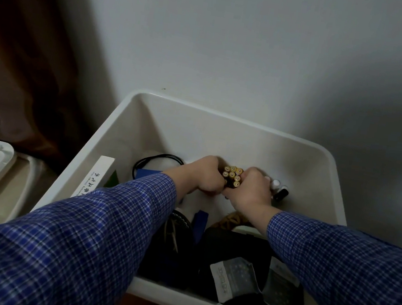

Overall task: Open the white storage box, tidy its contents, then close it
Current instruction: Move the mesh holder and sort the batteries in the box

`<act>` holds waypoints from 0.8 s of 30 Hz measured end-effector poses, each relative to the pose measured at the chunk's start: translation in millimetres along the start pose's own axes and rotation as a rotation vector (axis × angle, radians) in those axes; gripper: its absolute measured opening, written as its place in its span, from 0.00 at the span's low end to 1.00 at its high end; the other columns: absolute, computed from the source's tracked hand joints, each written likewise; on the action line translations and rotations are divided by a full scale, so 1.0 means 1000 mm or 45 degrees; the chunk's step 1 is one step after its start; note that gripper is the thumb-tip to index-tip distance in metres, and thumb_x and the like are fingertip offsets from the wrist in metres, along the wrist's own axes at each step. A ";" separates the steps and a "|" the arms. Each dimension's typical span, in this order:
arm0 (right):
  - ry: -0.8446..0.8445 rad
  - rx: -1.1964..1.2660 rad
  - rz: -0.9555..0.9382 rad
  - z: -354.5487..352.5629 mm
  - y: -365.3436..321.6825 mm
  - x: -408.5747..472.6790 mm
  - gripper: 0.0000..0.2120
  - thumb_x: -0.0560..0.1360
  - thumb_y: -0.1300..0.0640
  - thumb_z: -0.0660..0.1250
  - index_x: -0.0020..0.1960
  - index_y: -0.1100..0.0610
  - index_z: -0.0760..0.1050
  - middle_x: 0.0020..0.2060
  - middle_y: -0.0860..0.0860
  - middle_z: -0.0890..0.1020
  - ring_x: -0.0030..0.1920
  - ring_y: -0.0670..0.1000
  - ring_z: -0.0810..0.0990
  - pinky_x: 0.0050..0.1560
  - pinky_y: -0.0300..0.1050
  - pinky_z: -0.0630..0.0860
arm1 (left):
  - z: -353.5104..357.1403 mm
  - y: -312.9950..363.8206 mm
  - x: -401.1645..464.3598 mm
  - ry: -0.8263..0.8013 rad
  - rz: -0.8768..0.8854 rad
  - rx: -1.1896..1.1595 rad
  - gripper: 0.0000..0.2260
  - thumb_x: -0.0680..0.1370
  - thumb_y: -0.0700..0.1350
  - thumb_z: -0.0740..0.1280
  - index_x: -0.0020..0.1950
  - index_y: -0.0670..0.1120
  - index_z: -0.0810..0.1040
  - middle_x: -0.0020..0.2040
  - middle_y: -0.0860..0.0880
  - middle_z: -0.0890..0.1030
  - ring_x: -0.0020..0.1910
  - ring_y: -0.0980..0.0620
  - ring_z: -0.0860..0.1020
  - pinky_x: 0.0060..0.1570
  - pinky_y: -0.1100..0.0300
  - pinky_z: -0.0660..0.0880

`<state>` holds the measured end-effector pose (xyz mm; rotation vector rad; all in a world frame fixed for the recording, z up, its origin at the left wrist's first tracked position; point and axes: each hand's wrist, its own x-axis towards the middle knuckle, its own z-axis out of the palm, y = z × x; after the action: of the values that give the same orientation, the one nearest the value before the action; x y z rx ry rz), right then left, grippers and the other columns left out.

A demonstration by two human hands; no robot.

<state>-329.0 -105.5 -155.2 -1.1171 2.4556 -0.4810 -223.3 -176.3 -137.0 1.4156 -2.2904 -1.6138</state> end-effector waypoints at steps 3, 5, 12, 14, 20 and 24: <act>0.004 0.020 0.019 0.001 0.001 0.000 0.26 0.63 0.51 0.82 0.56 0.58 0.75 0.51 0.56 0.81 0.49 0.55 0.78 0.41 0.42 0.69 | 0.000 -0.002 0.002 0.009 -0.001 -0.027 0.18 0.71 0.29 0.68 0.61 0.34 0.78 0.54 0.34 0.82 0.51 0.40 0.81 0.57 0.40 0.79; 0.033 0.038 0.017 0.004 0.001 -0.001 0.25 0.64 0.52 0.81 0.55 0.57 0.75 0.51 0.55 0.81 0.51 0.56 0.79 0.41 0.42 0.69 | 0.000 -0.002 0.002 0.026 0.003 -0.020 0.18 0.71 0.29 0.69 0.60 0.33 0.78 0.53 0.34 0.82 0.51 0.38 0.81 0.56 0.39 0.79; 0.113 0.076 0.026 0.010 0.002 -0.001 0.17 0.71 0.58 0.74 0.58 0.59 0.75 0.52 0.56 0.81 0.54 0.57 0.78 0.44 0.41 0.68 | 0.000 -0.006 0.004 0.115 0.028 -0.038 0.15 0.69 0.30 0.67 0.55 0.29 0.79 0.40 0.38 0.78 0.40 0.46 0.74 0.40 0.52 0.72; 0.104 0.094 0.018 0.010 0.002 0.001 0.18 0.72 0.58 0.73 0.59 0.60 0.74 0.53 0.57 0.81 0.55 0.58 0.79 0.44 0.42 0.70 | 0.000 -0.007 0.004 0.147 0.038 -0.027 0.15 0.69 0.30 0.68 0.56 0.31 0.79 0.43 0.35 0.81 0.41 0.45 0.76 0.41 0.49 0.76; 0.059 0.082 -0.021 0.011 0.003 0.004 0.16 0.72 0.54 0.74 0.58 0.56 0.76 0.53 0.56 0.82 0.53 0.57 0.80 0.46 0.41 0.69 | -0.001 -0.011 0.007 0.271 0.081 0.108 0.19 0.67 0.34 0.74 0.58 0.39 0.81 0.52 0.39 0.84 0.52 0.42 0.83 0.52 0.50 0.81; 0.079 0.041 -0.013 0.010 0.004 0.002 0.21 0.70 0.53 0.77 0.58 0.58 0.73 0.52 0.56 0.80 0.51 0.57 0.79 0.44 0.43 0.70 | -0.001 -0.011 0.007 0.315 0.141 0.161 0.13 0.70 0.36 0.72 0.54 0.41 0.83 0.49 0.41 0.85 0.50 0.43 0.83 0.48 0.56 0.80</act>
<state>-328.1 -105.6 -165.9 -1.1182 2.4871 -0.5646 -219.8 -182.3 -147.5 1.3937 -2.3138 -1.2088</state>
